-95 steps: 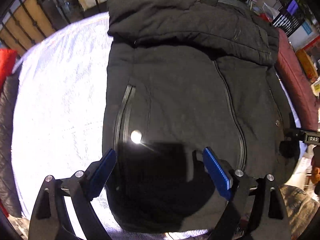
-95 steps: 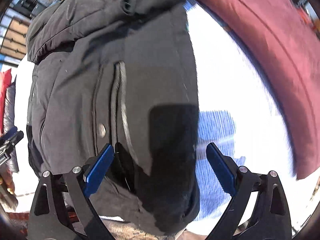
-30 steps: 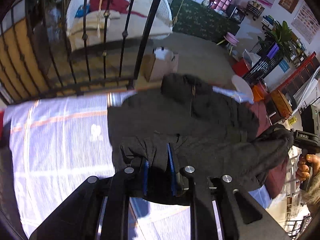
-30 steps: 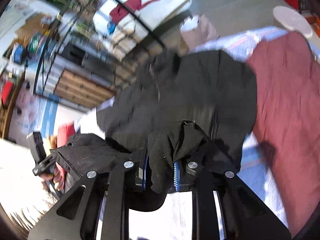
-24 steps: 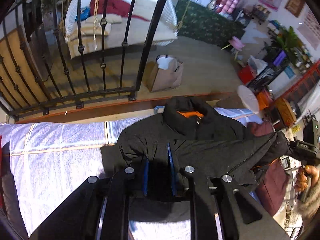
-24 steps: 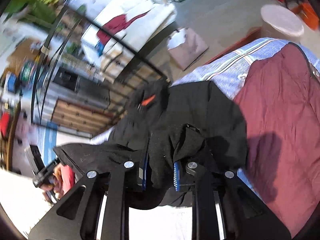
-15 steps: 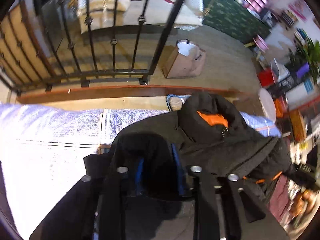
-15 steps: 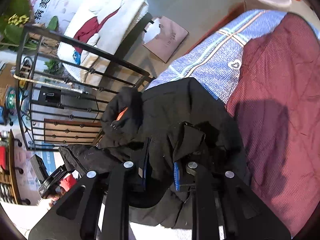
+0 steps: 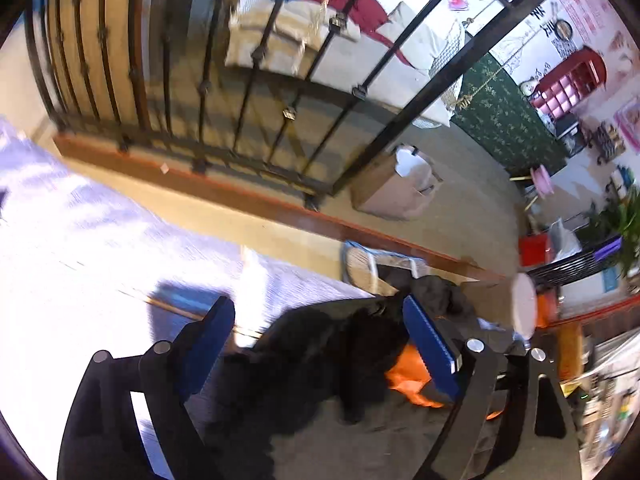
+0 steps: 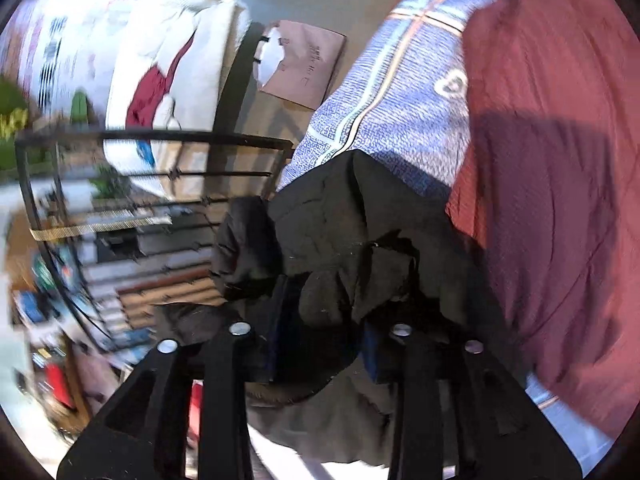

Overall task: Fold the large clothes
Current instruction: 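Grasp the jacket hem with both grippers and lift it toward the collar, then lay the folded hem over the collar with both grippers and release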

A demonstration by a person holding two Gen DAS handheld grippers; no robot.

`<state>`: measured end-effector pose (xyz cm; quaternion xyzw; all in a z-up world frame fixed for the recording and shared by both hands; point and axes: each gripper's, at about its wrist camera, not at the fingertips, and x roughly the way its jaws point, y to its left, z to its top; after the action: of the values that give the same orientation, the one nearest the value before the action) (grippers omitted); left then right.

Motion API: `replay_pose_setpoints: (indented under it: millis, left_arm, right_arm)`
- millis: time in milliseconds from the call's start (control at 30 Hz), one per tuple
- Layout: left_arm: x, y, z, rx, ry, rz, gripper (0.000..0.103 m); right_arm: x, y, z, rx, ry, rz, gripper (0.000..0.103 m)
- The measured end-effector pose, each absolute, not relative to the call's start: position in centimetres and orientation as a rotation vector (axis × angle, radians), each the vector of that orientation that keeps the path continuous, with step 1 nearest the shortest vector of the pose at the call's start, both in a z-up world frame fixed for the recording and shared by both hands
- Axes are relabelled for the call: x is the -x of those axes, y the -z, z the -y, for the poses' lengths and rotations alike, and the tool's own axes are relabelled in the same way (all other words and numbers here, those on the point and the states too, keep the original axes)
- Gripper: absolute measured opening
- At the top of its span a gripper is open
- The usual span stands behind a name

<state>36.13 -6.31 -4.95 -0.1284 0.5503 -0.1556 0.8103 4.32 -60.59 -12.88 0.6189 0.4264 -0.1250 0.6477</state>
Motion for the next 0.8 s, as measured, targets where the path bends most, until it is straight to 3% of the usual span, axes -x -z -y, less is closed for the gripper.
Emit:
replay_pose_setpoints:
  millis: [67, 300, 333, 367, 433, 500, 633, 800]
  left_arm:
    - [-35.5, 4.8, 6.0, 0.219, 0.345, -1.192, 0.084]
    - [-29.1, 6.5, 6.1, 0.010, 0.420, -1.231, 0.084]
    - [-27.5, 7.0, 5.9, -0.006, 0.429, -1.250, 0.084]
    - [-26.2, 7.4, 5.8, -0.020, 0.436, -1.259, 0.084]
    - [-23.6, 8.1, 5.6, -0.061, 0.443, -1.268, 0.084]
    - [-20.9, 8.5, 5.6, -0.121, 0.446, -1.260, 0.084]
    - [-17.2, 8.5, 6.1, -0.191, 0.450, -1.240, 0.084]
    - [-16.5, 8.7, 7.3, -0.195, 0.438, -1.254, 0.084]
  right_arm:
    - [-4.6, 11.7, 60.2, -1.365, 0.281, -0.968, 0.050]
    - [-7.0, 7.2, 55.2, -0.877, 0.366, -1.104, 0.050]
    - [-6.7, 7.3, 55.4, -0.947, 0.364, -1.084, 0.051]
    - [-5.8, 7.9, 56.3, -1.085, 0.349, -1.041, 0.060]
    - [-1.9, 10.3, 58.4, -1.618, 0.322, -0.784, 0.076]
    - [-0.6, 10.6, 59.0, -1.736, 0.355, -0.737, 0.077]
    - [-3.8, 5.6, 57.0, -1.114, 0.411, -0.942, 0.077]
    - [-10.1, 4.2, 47.7, -0.576, 0.163, -1.105, 0.077]
